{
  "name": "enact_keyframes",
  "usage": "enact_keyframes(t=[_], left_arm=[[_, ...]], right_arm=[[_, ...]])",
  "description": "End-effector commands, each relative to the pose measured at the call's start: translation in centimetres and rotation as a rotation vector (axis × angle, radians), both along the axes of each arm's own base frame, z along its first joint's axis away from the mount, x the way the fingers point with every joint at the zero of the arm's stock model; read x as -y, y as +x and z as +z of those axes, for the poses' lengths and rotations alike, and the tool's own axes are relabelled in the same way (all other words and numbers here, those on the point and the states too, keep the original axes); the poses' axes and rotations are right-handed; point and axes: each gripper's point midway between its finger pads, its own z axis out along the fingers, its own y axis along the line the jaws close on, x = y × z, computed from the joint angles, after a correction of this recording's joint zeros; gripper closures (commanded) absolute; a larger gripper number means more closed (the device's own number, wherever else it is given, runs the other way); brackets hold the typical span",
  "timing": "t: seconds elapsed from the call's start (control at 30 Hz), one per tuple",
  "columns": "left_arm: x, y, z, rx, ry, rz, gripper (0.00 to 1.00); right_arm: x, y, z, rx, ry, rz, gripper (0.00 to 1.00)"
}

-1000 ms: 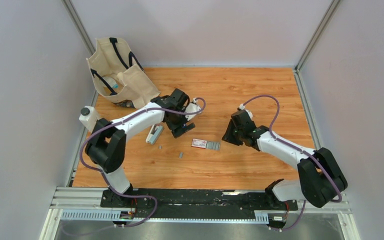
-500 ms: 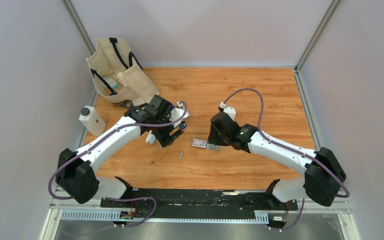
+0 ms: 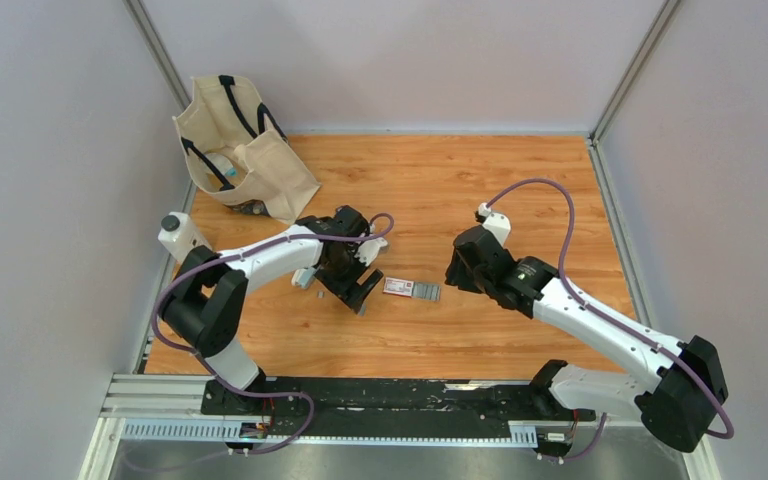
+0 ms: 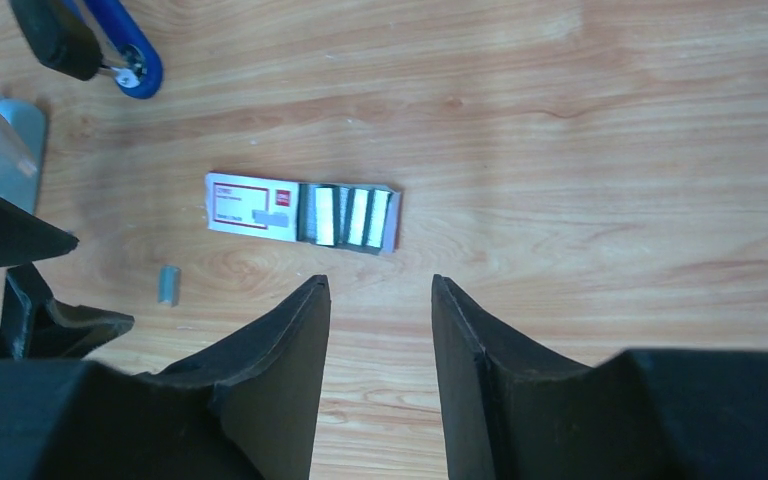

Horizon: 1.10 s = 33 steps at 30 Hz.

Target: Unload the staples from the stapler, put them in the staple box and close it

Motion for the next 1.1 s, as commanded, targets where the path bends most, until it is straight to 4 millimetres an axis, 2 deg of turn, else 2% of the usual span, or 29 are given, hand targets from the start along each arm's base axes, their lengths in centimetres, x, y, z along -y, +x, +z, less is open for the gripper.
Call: enact_keyframes(t=[0.0,0.17,0.23,0.47,0.57,0.7,0.93,1.07], left_arm=[[3.5,1.5,0.6,0.017,-0.090,0.094,0.13],[4.8,1.6,-0.5,0.016,-0.081,0.114,0.13],[4.9,1.7,-0.9,0.018,-0.069,0.123,0.16],[4.5,2.2,-1.7,0.068,-0.019,0.176,0.22],[4.4,1.9,-2.2,0.060,-0.003,0.180,0.27],[4.3,1.4,-2.7,0.047,0.012,0.179,0.41],[4.3,0.5,-3.0,0.051,0.017,0.178,0.45],[4.4,-0.2,-3.7,0.025,0.034,0.171,0.57]], right_arm=[[1.5,0.1,0.2,0.018,-0.014,-0.047,0.55],[2.0,0.3,0.4,0.021,0.005,-0.062,0.55],[2.1,0.4,0.5,0.024,0.010,-0.065,0.55],[2.6,0.6,-0.1,0.018,0.017,-0.070,0.56],[2.8,0.6,-0.4,0.013,0.018,-0.075,0.56],[3.1,0.7,-0.6,0.008,0.017,-0.083,0.57],[3.4,0.6,-0.9,0.003,0.016,-0.092,0.58],[3.5,0.7,-1.1,0.000,0.013,-0.095,0.58]])
